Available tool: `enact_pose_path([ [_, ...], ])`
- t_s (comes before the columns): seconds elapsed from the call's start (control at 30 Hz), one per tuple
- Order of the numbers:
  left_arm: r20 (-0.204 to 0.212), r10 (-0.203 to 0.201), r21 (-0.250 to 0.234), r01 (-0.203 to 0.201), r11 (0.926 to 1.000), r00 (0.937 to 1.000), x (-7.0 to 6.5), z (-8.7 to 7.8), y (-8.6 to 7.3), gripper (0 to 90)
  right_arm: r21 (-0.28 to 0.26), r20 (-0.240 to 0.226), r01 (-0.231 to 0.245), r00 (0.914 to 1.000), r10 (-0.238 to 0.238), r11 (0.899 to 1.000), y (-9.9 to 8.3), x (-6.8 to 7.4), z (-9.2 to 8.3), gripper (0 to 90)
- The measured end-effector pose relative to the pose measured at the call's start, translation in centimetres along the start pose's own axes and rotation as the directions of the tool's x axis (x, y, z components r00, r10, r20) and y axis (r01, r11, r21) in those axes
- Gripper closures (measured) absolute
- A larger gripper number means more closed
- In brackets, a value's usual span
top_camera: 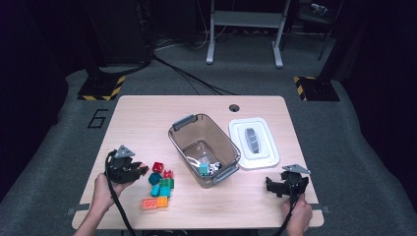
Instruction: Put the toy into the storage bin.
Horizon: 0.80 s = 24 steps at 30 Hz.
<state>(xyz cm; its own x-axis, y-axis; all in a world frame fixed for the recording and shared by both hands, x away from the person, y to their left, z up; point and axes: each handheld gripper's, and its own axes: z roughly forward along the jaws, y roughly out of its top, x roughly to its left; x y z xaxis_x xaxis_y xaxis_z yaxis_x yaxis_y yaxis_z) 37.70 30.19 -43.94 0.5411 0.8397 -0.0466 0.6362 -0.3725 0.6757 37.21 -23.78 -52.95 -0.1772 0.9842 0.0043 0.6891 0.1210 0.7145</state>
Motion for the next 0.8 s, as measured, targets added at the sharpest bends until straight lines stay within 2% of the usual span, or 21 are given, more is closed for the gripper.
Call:
enact_pose_path([
  [0.2,0.004,0.021,-0.018,-0.021,0.9996,0.9998,-0.1,-0.7,1.5,66.1,-0.001,-0.001,0.000,1.0000,0.000,1.000,0.0,0.0,0.0,0.0],
  [0.27,0.006,0.041,-0.015,-0.041,0.9990,0.9991,-0.1,-0.9,2.1,66.2,-0.001,-0.001,0.000,1.0000,0.000,1.000,0.0,0.0,0.0,0.0],
  [0.33,0.005,0.035,-0.035,-0.035,0.9988,0.9994,-0.4,-1.1,2.6,66.1,0.000,0.000,0.000,1.0000,0.000,1.000,0.0,0.0,0.0,0.0],
  [0.4,0.007,0.047,-0.037,-0.047,0.9982,0.9988,-0.4,-1.4,3.2,66.2,0.000,0.000,-0.001,1.0000,0.001,1.000,0.0,0.0,0.0,0.0],
  [0.8,0.024,0.100,-0.091,-0.097,0.9911,0.9947,-1.9,-3.0,7.0,66.1,0.000,0.000,-0.001,1.0000,0.001,1.000,0.0,0.0,0.0,0.0],
])
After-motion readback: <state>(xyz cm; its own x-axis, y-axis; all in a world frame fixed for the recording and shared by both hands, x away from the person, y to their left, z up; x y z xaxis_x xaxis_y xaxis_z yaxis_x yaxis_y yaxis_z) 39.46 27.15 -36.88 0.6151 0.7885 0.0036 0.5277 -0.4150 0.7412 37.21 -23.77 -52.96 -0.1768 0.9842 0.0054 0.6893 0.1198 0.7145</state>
